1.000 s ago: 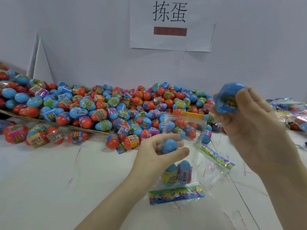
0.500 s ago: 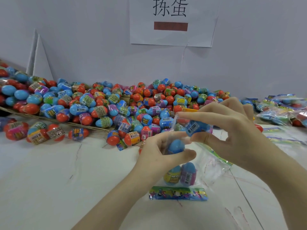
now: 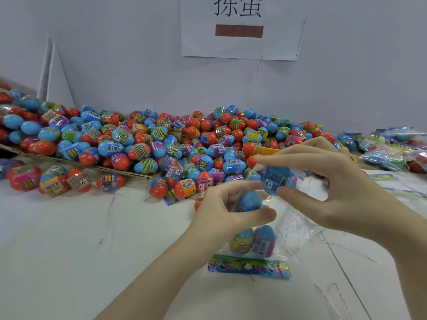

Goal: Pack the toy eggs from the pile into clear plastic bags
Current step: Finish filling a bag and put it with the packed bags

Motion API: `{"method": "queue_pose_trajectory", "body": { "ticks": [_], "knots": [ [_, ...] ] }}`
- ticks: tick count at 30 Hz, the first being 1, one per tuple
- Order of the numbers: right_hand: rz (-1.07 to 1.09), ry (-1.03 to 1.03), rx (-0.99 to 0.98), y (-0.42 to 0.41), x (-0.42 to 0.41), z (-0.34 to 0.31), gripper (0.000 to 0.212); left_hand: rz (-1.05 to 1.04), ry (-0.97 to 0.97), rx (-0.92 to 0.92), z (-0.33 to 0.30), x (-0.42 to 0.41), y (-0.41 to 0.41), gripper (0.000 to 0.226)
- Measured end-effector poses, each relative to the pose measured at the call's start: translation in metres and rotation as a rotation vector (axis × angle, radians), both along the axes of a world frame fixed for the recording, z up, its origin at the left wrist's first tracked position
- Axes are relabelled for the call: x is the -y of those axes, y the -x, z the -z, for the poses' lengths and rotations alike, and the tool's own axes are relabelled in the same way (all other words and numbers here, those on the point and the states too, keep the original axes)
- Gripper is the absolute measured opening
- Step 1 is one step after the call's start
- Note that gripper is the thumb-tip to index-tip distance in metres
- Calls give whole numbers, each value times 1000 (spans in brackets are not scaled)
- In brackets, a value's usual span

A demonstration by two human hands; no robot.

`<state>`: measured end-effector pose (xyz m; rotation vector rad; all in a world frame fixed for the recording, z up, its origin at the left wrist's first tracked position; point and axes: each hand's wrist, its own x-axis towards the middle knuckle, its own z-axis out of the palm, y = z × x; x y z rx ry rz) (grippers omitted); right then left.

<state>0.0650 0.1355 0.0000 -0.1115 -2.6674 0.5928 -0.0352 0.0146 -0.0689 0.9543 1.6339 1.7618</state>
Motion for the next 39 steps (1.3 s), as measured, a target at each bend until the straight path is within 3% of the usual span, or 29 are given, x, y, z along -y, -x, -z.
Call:
{"method": "queue_pose_trajectory", "body": {
  "ticks": [5, 12, 18, 23, 27, 29, 32, 34, 36, 39],
  "knots": [
    [10, 75, 16, -3, -3, -1, 67, 78, -6, 16, 0, 2, 2, 35],
    [-37, 72, 24, -3, 0, -4, 42, 98, -19, 25, -2, 4, 3, 35],
    [-24, 41, 49, -1, -1, 0, 38, 77, -44, 52, -2, 4, 4, 32],
    [-58, -43, 182, 1, 0, 7, 37, 82, -34, 80, -2, 3, 3, 38],
    [-71, -71, 192, 4, 1, 9, 37, 78, -47, 100, -1, 3, 5, 29],
    [-46, 16, -11, 6, 2, 8, 40, 34, -81, 126, -1, 3, 8, 33],
    [68, 310, -307, 10, -1, 8, 63, -49, -149, 189, -2, 3, 11, 38],
    [118, 572, -172, 15, -1, 11, 80, -73, -153, 221, -2, 4, 12, 37],
    [105, 752, 114, 23, -2, 21, 83, -90, -107, 227, -1, 4, 14, 36],
    [64, 905, 265, 32, -7, 39, 51, -67, -31, 238, 2, 3, 16, 28]
  ]
}}
